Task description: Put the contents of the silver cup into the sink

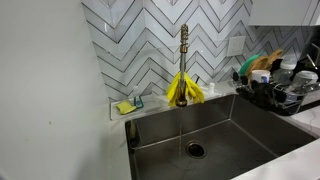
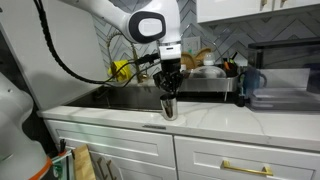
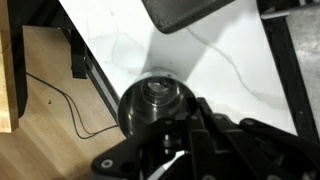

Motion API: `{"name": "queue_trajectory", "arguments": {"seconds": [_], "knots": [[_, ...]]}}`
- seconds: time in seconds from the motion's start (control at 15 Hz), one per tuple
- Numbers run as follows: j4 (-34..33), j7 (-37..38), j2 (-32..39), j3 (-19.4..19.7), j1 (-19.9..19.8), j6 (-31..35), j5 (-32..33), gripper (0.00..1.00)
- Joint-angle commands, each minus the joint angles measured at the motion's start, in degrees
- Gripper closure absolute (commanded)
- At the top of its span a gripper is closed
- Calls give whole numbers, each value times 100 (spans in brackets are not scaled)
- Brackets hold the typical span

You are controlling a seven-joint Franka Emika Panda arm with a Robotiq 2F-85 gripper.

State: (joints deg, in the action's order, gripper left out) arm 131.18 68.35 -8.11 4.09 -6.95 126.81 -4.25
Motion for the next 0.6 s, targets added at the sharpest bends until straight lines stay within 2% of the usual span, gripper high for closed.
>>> {"name": "queue_trajectory", "arguments": {"seconds": [0.0, 0.53], "knots": [[92, -92, -41, 26, -18, 115, -133, 64], [-255, -216, -285, -15, 22, -168, -83, 4]]}}
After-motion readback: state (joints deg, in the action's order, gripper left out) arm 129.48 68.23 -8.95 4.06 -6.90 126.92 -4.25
